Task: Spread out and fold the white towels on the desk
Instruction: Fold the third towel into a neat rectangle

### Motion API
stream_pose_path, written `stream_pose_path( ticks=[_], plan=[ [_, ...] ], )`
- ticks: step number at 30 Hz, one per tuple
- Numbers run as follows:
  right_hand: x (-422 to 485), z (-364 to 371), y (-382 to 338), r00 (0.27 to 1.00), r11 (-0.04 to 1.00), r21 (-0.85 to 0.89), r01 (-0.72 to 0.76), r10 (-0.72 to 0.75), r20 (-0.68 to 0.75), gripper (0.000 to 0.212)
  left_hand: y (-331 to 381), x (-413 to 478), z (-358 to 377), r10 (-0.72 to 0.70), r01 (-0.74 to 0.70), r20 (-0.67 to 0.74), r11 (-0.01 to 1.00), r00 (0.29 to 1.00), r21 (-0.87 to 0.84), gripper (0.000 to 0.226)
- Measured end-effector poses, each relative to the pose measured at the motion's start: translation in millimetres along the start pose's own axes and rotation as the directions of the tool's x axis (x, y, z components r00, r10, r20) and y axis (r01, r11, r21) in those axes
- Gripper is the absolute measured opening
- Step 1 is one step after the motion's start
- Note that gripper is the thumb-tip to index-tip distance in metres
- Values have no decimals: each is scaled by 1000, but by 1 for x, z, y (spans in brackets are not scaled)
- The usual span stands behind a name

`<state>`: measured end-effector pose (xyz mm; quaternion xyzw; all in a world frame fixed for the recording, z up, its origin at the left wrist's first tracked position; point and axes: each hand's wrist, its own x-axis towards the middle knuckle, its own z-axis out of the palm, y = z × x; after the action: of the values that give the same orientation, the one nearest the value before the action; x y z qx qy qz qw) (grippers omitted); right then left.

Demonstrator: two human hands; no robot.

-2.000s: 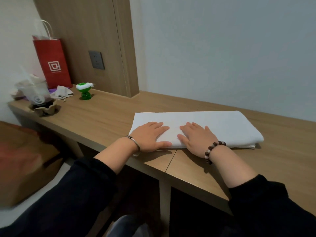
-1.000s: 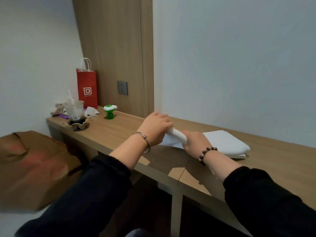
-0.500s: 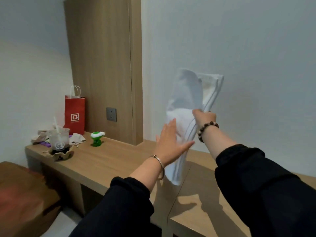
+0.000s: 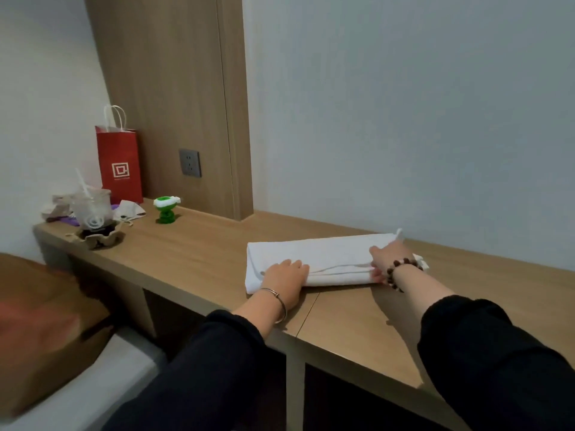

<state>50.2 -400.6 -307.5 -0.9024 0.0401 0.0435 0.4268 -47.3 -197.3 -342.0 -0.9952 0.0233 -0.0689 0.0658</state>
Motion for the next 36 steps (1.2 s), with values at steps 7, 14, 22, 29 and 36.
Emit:
stream_pose_path(
  ticks=[7,14,22,29,36],
  plan=[
    [1,35,-12,864,783,-366,502,-478,160,26,-23,0,-1,53,-57,-44,994,998,-91,39],
    [11,43,6,823,625,-557,548,-522,224,30,-57,7,6,-43,32,-40,970,998,-239,45],
    [11,34,9,714,541,-706,457,-697,-72,19,-60,8,25,-117,75,-91,923,989,-378,43],
    [12,37,43,740,585,-601,544,-673,14,15,-63,4,20,-146,60,-202,924,968,-378,24],
    [8,40,44,706,555,-645,525,-707,-33,16,-84,-10,9,59,-82,-329,995,943,-56,8]
  ],
)
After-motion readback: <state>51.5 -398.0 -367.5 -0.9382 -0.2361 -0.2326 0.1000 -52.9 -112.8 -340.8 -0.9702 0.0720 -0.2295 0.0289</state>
